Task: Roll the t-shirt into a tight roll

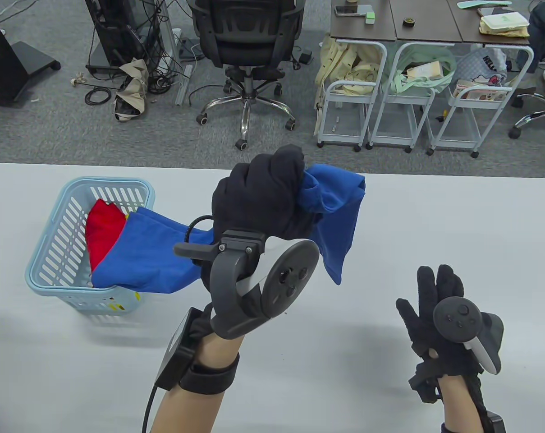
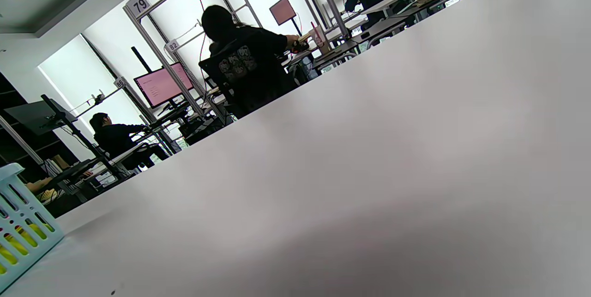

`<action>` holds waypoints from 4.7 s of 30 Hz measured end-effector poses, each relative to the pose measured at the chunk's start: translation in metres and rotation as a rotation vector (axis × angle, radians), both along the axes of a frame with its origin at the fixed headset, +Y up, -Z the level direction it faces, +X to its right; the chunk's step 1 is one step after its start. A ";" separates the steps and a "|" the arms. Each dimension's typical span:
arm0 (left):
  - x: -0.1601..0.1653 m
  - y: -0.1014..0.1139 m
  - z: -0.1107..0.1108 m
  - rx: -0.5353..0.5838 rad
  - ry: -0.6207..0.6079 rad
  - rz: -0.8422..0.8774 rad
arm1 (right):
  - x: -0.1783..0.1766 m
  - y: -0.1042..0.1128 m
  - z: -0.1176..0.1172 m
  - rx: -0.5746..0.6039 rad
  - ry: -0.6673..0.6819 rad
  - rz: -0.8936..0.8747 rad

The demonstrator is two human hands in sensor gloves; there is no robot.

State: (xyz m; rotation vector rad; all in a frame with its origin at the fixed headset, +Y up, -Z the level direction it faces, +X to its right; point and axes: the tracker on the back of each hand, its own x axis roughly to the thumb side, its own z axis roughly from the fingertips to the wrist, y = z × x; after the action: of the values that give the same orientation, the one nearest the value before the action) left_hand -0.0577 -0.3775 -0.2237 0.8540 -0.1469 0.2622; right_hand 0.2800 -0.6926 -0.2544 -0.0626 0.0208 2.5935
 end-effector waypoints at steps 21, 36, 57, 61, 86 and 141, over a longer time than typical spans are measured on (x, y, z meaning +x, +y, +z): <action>-0.082 -0.323 -0.114 -1.265 0.286 -0.208 | -0.010 -0.011 -0.005 -0.064 0.016 0.046; -0.103 -0.356 -0.094 -1.276 0.070 -0.231 | -0.072 -0.029 -0.004 -0.150 0.238 0.138; -0.078 -0.333 -0.079 -1.185 -0.074 -0.345 | -0.029 -0.019 -0.053 -0.103 -0.224 0.293; -0.028 -0.358 -0.066 -1.206 -0.483 -0.331 | -0.026 -0.011 -0.042 -0.087 -0.221 0.294; -0.012 -0.348 -0.058 -1.375 -0.217 -0.591 | 0.010 -0.021 -0.046 -0.196 -0.475 0.479; -0.123 -0.336 -0.087 -1.266 -0.111 -0.146 | -0.194 0.032 -0.077 -0.047 0.410 0.398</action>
State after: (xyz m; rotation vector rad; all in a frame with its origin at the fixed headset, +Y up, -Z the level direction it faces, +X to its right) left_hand -0.1803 -0.7131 -0.3102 -0.4276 -0.1143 0.2094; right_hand 0.0862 -0.6604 -0.3315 0.4963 0.2401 2.9538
